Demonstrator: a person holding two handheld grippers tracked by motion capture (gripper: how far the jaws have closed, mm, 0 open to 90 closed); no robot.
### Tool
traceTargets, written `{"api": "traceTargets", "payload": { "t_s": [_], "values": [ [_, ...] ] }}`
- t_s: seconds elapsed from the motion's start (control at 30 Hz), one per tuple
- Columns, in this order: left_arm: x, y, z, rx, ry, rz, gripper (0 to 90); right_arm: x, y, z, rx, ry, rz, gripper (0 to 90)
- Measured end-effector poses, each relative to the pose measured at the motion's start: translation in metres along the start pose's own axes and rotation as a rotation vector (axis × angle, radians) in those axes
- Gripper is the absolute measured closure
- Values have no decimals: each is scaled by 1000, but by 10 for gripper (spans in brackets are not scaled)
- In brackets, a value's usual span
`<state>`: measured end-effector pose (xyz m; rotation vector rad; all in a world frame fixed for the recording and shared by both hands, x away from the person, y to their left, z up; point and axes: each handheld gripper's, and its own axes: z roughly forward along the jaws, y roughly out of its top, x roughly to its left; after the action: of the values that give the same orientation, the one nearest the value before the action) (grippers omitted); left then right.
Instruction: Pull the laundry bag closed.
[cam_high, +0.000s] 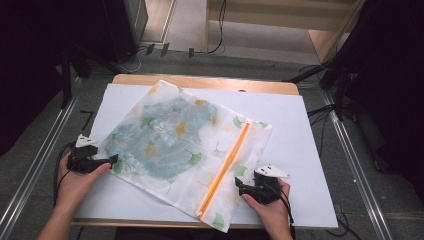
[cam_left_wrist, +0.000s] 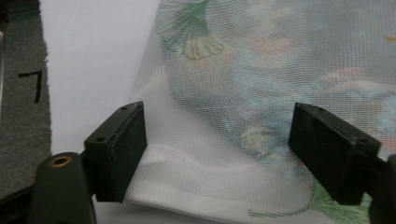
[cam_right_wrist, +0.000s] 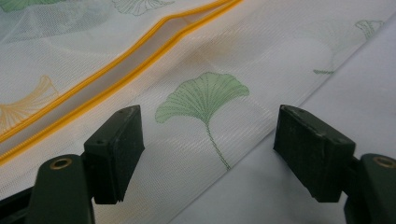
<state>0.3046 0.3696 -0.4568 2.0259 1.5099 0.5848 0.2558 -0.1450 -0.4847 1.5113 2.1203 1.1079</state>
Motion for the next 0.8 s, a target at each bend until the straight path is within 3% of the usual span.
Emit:
{"api": "traceTargets", "payload": {
  "t_s": [0.07, 0.1, 0.13, 0.2, 0.23, 0.27, 0.37, 0.43, 0.47, 0.5, 0.53, 0.57, 0.6, 0.7, 0.77, 0.8],
  "values": [
    [-1, 1, -1, -9, -3, -1, 262, 2, 0, 1, 3, -6, -11, 259],
    [-1, 1, -2, -6, -19, 6, 424, 4, 0, 1, 8, -7, -28, 267],
    [-2, 2, -2, -5, -26, 11, 424, 4, 0, 1, 8, -7, -28, 267],
    [-4, 2, -2, -6, -31, 11, 539, 5, 0, 2, 10, -22, -46, 309],
    [-5, 2, -3, -7, -35, 9, 539, 5, 0, 2, 10, -22, -46, 309],
    [-5, 1, -3, -12, -37, 10, 623, 8, 0, 2, 11, -51, -68, 354],
    [-6, 1, -3, -19, -47, 14, 684, 12, -1, 3, 13, -89, -95, 383],
    [-8, 1, -3, -23, -64, 30, 783, 13, 0, 3, 19, -96, -88, 410],
    [-9, 1, -2, -25, -67, 36, 870, 14, 2, 4, 23, -107, -93, 466],
    [-10, 1, -3, -24, -68, 44, 884, 15, 2, 4, 17, -104, -101, 526],
    [-10, 1, -3, -25, -66, 50, 887, 15, 2, 4, 17, -104, -101, 526],
    [-10, 1, -3, -25, -70, 53, 888, 16, 3, 4, 10, -94, -120, 710],
    [-9, 0, -3, -32, -81, 48, 888, 16, 3, 4, 10, -94, -120, 710],
    [-6, 0, -3, -37, -99, 32, 891, 24, 3, 6, 9, -94, -173, 886],
    [-5, 0, -3, -38, -103, 35, 893, 28, 5, 7, 21, -109, -223, 900],
    [-5, 0, -3, -38, -103, 35, 895, 27, 5, 7, 23, -101, -222, 900]
  ]
}}
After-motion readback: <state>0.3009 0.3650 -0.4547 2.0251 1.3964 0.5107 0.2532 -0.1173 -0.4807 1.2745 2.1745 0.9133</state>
